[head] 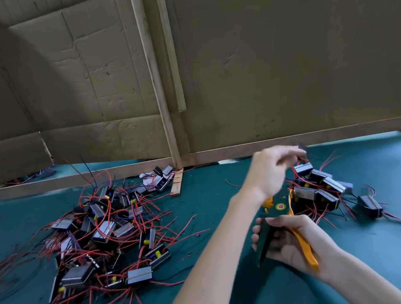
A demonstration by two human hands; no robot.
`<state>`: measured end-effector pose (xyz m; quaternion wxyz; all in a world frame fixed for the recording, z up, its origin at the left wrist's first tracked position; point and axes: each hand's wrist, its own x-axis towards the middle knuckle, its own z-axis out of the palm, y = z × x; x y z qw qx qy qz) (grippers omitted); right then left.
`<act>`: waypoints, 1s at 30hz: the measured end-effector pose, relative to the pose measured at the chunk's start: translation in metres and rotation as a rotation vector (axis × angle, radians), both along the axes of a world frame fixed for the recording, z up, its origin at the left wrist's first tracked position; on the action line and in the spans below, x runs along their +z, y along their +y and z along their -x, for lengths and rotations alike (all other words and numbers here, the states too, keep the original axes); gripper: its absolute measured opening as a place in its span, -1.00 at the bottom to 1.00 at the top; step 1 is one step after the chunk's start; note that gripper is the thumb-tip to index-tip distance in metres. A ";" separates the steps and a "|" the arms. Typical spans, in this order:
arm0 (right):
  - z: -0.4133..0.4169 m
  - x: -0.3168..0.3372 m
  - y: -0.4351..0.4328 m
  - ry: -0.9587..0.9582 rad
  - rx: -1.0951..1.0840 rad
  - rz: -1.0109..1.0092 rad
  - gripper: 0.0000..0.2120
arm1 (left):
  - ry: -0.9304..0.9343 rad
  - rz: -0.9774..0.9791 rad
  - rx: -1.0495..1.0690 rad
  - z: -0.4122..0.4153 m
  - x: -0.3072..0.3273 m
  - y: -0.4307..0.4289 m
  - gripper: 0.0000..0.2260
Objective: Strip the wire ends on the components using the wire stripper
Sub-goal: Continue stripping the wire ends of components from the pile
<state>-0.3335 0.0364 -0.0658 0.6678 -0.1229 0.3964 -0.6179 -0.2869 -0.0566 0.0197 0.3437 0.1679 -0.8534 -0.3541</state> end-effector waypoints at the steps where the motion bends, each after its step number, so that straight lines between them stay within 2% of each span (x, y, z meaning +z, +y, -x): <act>1: 0.001 0.000 0.000 -0.007 -0.002 0.008 -0.72 | -0.120 -0.057 -0.065 0.005 -0.001 0.005 -0.64; 3: 0.003 -0.001 0.001 -0.014 -0.006 0.021 -0.72 | -0.264 -0.112 -0.133 0.006 -0.003 0.010 -0.53; 8: 0.007 -0.002 0.000 -0.011 -0.028 0.052 -0.72 | -0.336 -0.154 -0.117 -0.048 0.006 -0.006 -0.60; 10: 0.007 -0.004 -0.001 0.002 -0.026 0.057 -0.72 | -0.550 -0.043 0.003 -0.082 0.011 -0.026 -0.68; 12: 0.007 -0.005 -0.002 0.017 -0.017 0.057 -0.70 | -0.901 0.081 0.141 -0.118 0.013 -0.047 -0.80; 14: 0.007 -0.007 -0.002 0.031 -0.006 0.060 -0.68 | -1.220 0.059 0.237 -0.147 0.007 -0.061 -0.82; 16: 0.006 -0.009 -0.003 0.043 0.001 0.062 -0.67 | -1.347 -0.027 0.289 -0.165 0.000 -0.072 -0.78; 20: 0.007 -0.011 -0.003 0.052 -0.004 0.065 -0.66 | -1.245 -0.106 0.250 -0.176 -0.011 -0.083 -0.87; 23: 0.008 -0.011 -0.003 0.057 -0.015 0.062 -0.67 | -1.093 -0.138 0.172 -0.181 -0.014 -0.085 -0.93; 25: 0.009 -0.010 -0.003 0.060 -0.020 0.065 -0.68 | -0.886 -0.237 0.128 -0.181 -0.014 -0.084 -0.91; 30: 0.010 -0.009 -0.002 0.059 -0.018 0.070 -0.70 | -0.137 -0.590 0.225 -0.155 -0.015 -0.076 -0.93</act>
